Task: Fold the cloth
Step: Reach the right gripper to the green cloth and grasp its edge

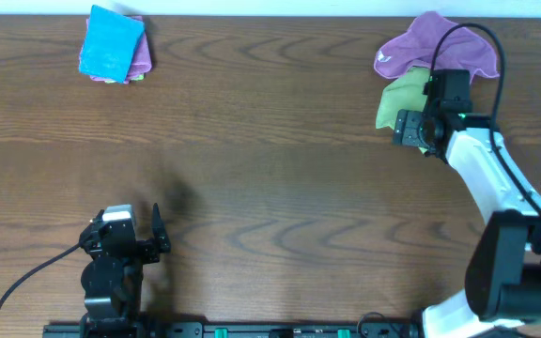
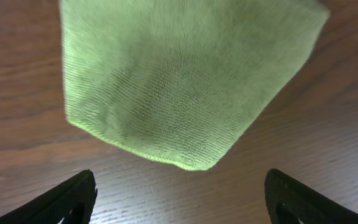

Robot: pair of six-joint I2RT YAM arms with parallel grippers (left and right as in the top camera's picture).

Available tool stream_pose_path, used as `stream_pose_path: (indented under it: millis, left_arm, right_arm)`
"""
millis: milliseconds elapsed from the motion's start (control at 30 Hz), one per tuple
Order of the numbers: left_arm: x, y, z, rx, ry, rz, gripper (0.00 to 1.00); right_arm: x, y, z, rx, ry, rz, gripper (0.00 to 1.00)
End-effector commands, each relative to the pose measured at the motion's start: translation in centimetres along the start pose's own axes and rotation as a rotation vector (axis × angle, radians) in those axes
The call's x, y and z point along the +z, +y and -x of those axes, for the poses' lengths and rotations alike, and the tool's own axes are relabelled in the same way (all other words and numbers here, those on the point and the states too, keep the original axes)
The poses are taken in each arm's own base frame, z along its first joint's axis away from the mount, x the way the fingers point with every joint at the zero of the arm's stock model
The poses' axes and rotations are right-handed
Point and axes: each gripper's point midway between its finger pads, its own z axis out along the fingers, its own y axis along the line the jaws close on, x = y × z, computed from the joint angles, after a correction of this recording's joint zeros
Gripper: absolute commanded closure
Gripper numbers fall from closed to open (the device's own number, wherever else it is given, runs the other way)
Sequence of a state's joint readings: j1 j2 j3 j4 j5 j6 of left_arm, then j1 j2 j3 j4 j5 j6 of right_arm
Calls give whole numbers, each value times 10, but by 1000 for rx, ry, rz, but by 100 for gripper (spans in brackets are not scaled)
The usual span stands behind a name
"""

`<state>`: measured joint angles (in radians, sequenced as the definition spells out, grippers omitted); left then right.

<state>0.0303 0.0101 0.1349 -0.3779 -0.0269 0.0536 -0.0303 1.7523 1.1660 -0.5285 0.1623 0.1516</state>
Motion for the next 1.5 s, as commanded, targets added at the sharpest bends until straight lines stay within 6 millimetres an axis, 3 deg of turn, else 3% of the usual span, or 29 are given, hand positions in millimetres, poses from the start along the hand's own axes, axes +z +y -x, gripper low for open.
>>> stream_pose_path:
  millis: [0, 167, 533, 700, 1100, 1233, 1267, 1367, 1400, 1467]
  left_arm:
    - [3, 2, -9, 11, 19, 9, 5]
    - [3, 2, -9, 11, 19, 9, 5]
    - [3, 2, -9, 11, 19, 9, 5]
    - [3, 2, -9, 11, 19, 9, 5]
    - [3, 2, -9, 11, 19, 9, 4]
    - [3, 2, -9, 11, 19, 9, 5]
    - [3, 2, -9, 11, 19, 9, 5]
    - [3, 2, -9, 11, 19, 9, 4]
    - [3, 2, -9, 11, 19, 9, 5]
    - [3, 2, -9, 11, 19, 9, 5]
  right_arm:
    - [9, 3, -1, -23, 10, -18, 15]
    - [17, 5, -4, -31, 23, -18, 17]
    - [18, 16, -6, -220, 21, -54, 15]
    - [20, -1, -4, -233, 18, -154, 16]
    - [36, -4, -12, -279, 52, -187, 17]
    - [37, -12, -8, -276, 38, -241, 31]
    - [37, -13, -7, -275, 34, -246, 39]
    - [37, -14, -4, -267, 21, -256, 82]
    - [37, -14, -3, -260, 16, -258, 89]
    - [37, -14, -1, -247, 8, -258, 95]
